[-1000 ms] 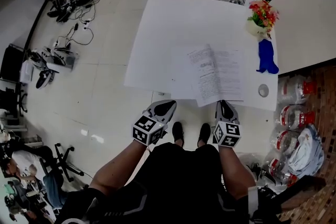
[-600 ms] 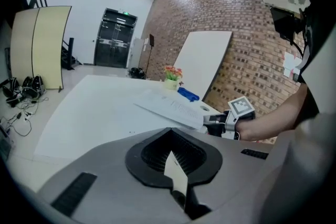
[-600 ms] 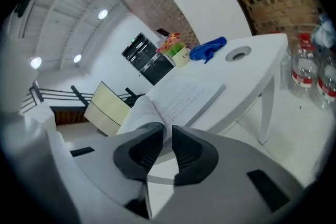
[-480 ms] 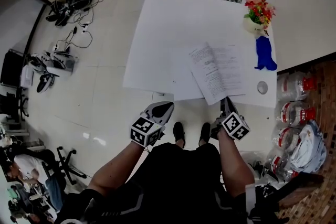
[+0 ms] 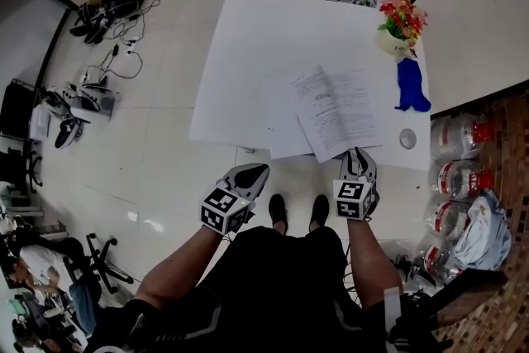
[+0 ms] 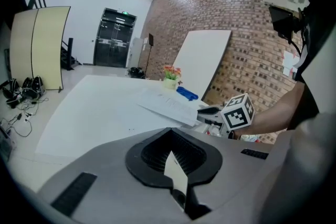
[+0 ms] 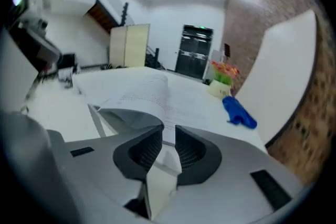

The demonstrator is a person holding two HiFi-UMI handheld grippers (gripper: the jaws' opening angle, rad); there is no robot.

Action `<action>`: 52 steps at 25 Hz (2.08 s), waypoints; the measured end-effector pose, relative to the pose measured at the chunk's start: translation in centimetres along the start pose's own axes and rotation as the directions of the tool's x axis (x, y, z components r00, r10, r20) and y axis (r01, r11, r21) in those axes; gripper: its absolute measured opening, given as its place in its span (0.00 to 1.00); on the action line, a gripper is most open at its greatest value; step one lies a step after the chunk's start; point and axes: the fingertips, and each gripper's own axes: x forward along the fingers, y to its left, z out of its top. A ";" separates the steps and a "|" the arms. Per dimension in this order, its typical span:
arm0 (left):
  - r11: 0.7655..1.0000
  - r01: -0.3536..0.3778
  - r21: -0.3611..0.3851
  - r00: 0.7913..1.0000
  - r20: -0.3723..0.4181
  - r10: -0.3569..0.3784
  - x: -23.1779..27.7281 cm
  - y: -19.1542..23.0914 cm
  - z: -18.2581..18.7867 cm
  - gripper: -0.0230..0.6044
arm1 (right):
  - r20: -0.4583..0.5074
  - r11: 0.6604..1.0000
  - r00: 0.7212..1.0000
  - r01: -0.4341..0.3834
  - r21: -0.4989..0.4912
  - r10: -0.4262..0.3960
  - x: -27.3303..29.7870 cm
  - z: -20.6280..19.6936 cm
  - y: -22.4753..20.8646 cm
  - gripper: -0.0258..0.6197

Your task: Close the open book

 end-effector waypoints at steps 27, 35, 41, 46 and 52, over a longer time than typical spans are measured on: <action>1.000 -0.004 -0.013 1.000 -0.001 0.004 0.1 -1.1 0.0 0.03 | 0.362 -0.311 0.932 -0.338 0.888 0.019 1.7 -2.0 -2.7 0.05; 1.000 0.003 -0.024 1.000 0.020 -0.002 0.8 -1.3 0.6 0.03 | 0.336 -0.531 0.940 -0.259 0.807 0.052 1.5 -2.5 -1.9 0.04; 1.000 -0.001 -0.029 1.000 0.012 0.001 0.8 -1.2 0.2 0.03 | 0.278 -0.306 0.959 -0.246 0.920 0.063 1.2 -1.7 -2.4 0.04; 0.999 -0.005 -0.037 1.000 0.007 0.005 0.3 -0.9 -0.2 0.03 | 0.309 -0.318 0.949 -0.273 0.908 0.067 1.4 -2.0 -2.7 0.04; 1.000 -0.009 -0.026 1.000 -0.016 0.008 -0.2 -0.5 -0.5 0.03 | 0.328 -0.529 0.943 -0.309 0.790 -0.061 3.2 -4.3 -5.1 0.04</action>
